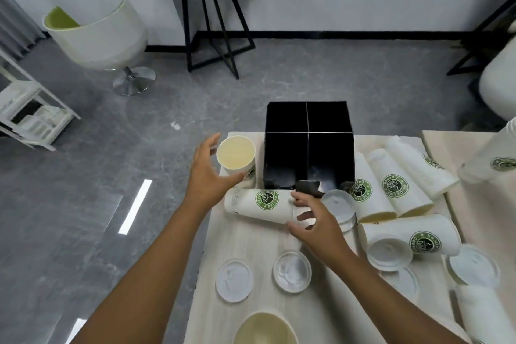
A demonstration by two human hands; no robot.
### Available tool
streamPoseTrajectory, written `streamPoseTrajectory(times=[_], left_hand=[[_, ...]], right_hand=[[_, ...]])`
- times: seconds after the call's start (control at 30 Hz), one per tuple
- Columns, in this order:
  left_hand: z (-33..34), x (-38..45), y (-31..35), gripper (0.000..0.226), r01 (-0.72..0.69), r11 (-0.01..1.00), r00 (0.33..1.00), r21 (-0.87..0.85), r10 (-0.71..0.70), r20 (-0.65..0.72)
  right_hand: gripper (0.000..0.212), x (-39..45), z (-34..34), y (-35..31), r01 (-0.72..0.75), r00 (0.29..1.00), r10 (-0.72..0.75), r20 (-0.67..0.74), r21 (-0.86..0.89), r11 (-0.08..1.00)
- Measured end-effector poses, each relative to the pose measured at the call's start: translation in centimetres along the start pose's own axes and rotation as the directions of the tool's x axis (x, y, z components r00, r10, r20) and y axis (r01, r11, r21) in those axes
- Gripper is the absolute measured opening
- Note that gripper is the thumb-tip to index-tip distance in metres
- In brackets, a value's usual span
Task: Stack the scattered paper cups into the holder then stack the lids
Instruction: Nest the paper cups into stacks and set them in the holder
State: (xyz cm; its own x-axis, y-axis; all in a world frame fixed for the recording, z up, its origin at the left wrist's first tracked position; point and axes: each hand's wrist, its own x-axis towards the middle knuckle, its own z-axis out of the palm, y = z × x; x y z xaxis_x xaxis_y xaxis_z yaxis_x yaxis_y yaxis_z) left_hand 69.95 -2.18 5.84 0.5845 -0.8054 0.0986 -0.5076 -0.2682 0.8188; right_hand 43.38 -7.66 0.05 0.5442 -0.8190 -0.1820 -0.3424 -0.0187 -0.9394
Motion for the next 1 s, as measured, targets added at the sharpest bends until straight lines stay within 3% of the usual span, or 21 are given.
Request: streamPoseTrajectory(times=[0.23, 0.5, 0.67, 0.83, 1.0], left_hand=[[0.9, 0.4, -0.3, 0.084, 0.023, 1.000, 1.000, -0.017, -0.022, 0.022], [1.8, 0.3, 1.2, 0.081, 0.051, 0.999, 0.999, -0.006, -0.051, -0.013], [0.7, -1.8, 3.4, 0.085, 0.048, 0.998, 0.997, -0.046, -0.051, -0.064], [-2.4, -5.6, 7.3, 0.087, 0.012, 0.996, 0.993, -0.085, -0.021, -0.114], [-7.0, -9.9, 12.6, 0.085, -0.090, 0.993, 0.979, -0.072, 0.075, -0.190]], right_hand=[[0.050, 0.6, 1.6, 0.8, -0.038, 0.996, 0.038, -0.081, 0.004, 0.999], [0.048, -0.5, 0.0, -0.8, 0.022, 0.984, -0.018, -0.180, 0.022, 0.999], [0.032, -2.0, -2.5, -3.9, 0.073, 0.973, -0.075, -0.220, -0.019, 0.997], [0.025, -4.1, -5.1, -8.3, 0.208, 0.954, -0.225, -0.200, -0.102, 0.973], [0.021, -7.5, -8.2, -15.6, 0.443, 0.881, -0.455, -0.131, -0.114, 0.889]])
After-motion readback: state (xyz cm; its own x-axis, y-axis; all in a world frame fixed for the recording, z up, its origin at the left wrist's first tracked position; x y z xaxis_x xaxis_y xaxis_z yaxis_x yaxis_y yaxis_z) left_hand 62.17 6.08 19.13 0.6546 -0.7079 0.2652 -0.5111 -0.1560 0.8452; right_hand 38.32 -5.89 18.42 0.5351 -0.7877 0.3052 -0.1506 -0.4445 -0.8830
